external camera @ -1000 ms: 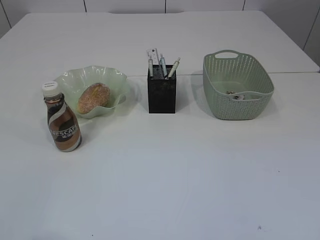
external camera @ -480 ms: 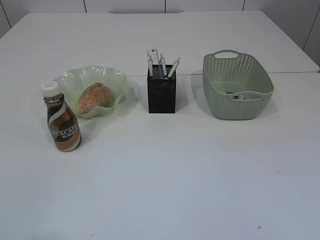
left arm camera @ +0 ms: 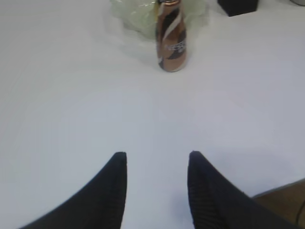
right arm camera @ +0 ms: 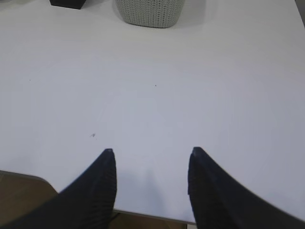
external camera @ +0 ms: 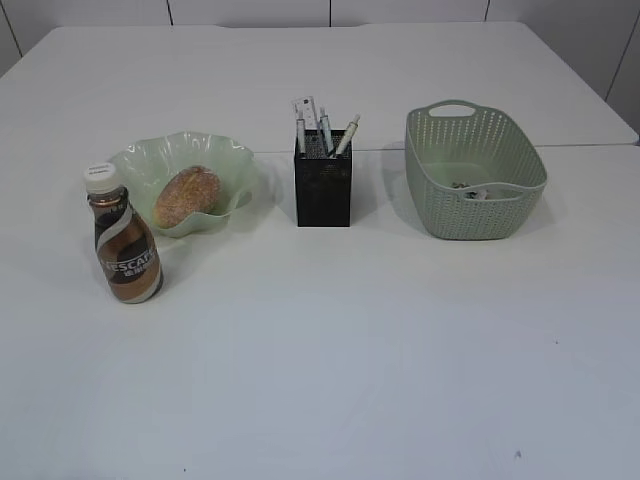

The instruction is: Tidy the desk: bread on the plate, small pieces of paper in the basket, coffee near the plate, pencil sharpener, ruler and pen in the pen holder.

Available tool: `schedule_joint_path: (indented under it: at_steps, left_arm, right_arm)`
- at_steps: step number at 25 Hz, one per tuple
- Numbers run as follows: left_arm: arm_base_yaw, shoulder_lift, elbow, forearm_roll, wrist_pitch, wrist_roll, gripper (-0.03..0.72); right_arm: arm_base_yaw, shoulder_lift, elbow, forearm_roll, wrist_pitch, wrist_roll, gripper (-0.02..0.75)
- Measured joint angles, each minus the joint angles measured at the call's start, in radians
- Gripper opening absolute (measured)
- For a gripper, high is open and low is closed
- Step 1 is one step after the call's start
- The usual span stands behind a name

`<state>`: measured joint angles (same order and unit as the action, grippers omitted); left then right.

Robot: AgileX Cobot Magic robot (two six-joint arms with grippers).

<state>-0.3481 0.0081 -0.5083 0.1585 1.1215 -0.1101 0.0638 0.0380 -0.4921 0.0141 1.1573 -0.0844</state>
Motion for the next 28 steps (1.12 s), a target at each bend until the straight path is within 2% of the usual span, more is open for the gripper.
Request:
schedule_joint_path:
  at_steps: [5,8,28]
  left_arm:
    - [0.199,0.000,0.000,0.000,0.000,0.000,0.283]
    - [0.266,-0.002,0.000,0.000,-0.001,0.000,0.279]
    - [0.305,-0.002,0.003,0.000,-0.004,0.000,0.275]
  right_arm:
    - [0.000,-0.023,0.000,0.000,-0.001,0.000,0.392]
    - [0.000,-0.053,0.000,0.000,-0.002,0.000,0.392]
    - [-0.029,-0.055,0.000,0.000,-0.005,0.000,0.391]
